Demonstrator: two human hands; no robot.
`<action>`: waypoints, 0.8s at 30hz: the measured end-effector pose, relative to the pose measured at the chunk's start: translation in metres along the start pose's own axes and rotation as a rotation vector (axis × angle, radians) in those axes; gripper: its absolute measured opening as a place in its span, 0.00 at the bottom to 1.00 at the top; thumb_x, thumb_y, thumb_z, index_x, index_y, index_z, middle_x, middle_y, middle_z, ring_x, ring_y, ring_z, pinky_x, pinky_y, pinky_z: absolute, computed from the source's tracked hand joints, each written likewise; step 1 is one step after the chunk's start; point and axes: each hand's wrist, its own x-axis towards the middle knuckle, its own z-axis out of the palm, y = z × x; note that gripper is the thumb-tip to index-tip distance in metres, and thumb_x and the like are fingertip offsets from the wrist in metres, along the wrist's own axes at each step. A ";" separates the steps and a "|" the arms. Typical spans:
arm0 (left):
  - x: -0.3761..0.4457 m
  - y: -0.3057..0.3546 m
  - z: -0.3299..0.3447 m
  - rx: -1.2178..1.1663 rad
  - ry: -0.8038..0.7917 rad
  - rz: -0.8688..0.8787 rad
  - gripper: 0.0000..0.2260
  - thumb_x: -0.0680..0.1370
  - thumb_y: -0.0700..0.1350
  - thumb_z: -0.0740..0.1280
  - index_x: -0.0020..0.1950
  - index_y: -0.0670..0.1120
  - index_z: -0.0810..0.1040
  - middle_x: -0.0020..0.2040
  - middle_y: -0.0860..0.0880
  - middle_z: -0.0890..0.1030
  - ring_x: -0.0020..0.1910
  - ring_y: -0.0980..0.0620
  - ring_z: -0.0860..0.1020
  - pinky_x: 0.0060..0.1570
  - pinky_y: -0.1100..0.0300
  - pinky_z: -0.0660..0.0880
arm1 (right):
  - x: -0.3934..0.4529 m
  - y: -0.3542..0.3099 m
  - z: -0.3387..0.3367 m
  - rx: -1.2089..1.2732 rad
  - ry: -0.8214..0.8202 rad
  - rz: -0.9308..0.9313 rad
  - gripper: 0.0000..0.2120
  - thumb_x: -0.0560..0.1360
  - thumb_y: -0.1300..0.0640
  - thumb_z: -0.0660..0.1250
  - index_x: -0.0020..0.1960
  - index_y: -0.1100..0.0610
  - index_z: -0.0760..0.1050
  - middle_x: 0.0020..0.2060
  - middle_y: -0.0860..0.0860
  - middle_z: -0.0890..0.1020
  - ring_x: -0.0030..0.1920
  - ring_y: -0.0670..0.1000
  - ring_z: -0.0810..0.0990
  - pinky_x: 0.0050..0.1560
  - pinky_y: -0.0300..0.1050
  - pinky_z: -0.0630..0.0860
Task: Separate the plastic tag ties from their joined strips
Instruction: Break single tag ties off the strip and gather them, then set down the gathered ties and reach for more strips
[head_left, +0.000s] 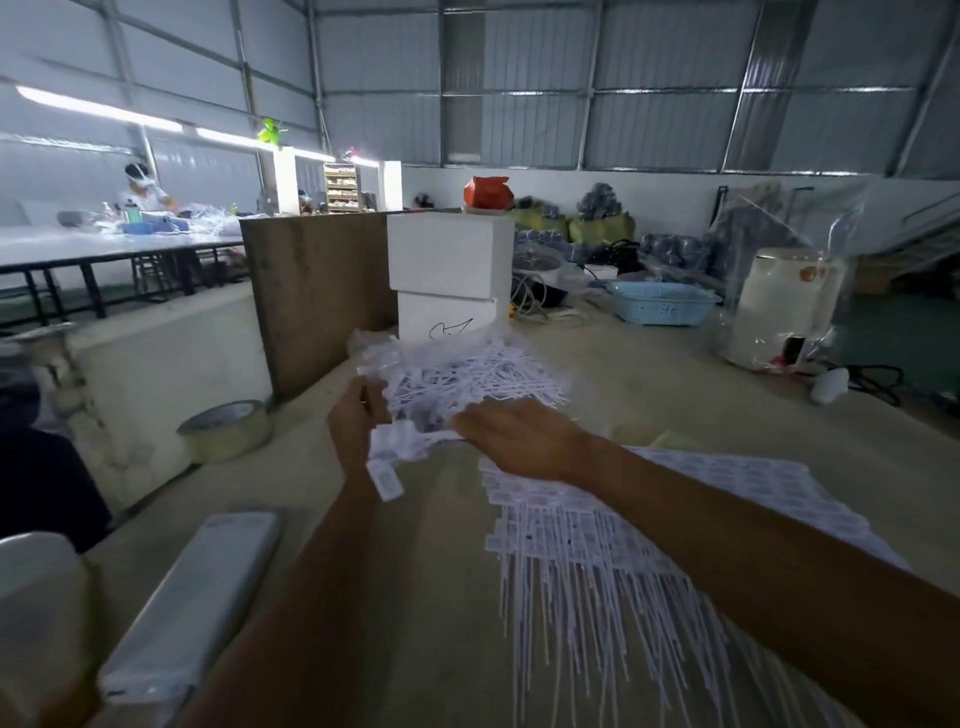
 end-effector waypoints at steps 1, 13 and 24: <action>0.000 0.006 -0.002 -0.030 0.106 0.089 0.12 0.84 0.43 0.59 0.47 0.39 0.79 0.43 0.35 0.81 0.40 0.42 0.79 0.40 0.61 0.75 | 0.003 0.017 0.006 -0.008 -0.111 0.089 0.17 0.80 0.59 0.59 0.68 0.59 0.69 0.59 0.60 0.79 0.54 0.60 0.80 0.48 0.54 0.78; -0.016 0.009 0.001 0.046 0.219 0.190 0.12 0.85 0.47 0.57 0.55 0.41 0.76 0.50 0.42 0.80 0.50 0.44 0.77 0.47 0.54 0.71 | 0.010 0.078 0.049 -0.203 -0.390 0.674 0.37 0.80 0.55 0.65 0.80 0.57 0.47 0.78 0.59 0.54 0.76 0.64 0.55 0.72 0.65 0.58; -0.055 0.030 0.015 0.424 -0.054 0.450 0.21 0.82 0.54 0.60 0.30 0.47 0.65 0.25 0.48 0.68 0.26 0.45 0.71 0.31 0.58 0.67 | -0.063 0.036 0.019 0.307 0.080 0.366 0.18 0.82 0.56 0.65 0.70 0.61 0.74 0.67 0.59 0.75 0.68 0.57 0.72 0.70 0.45 0.64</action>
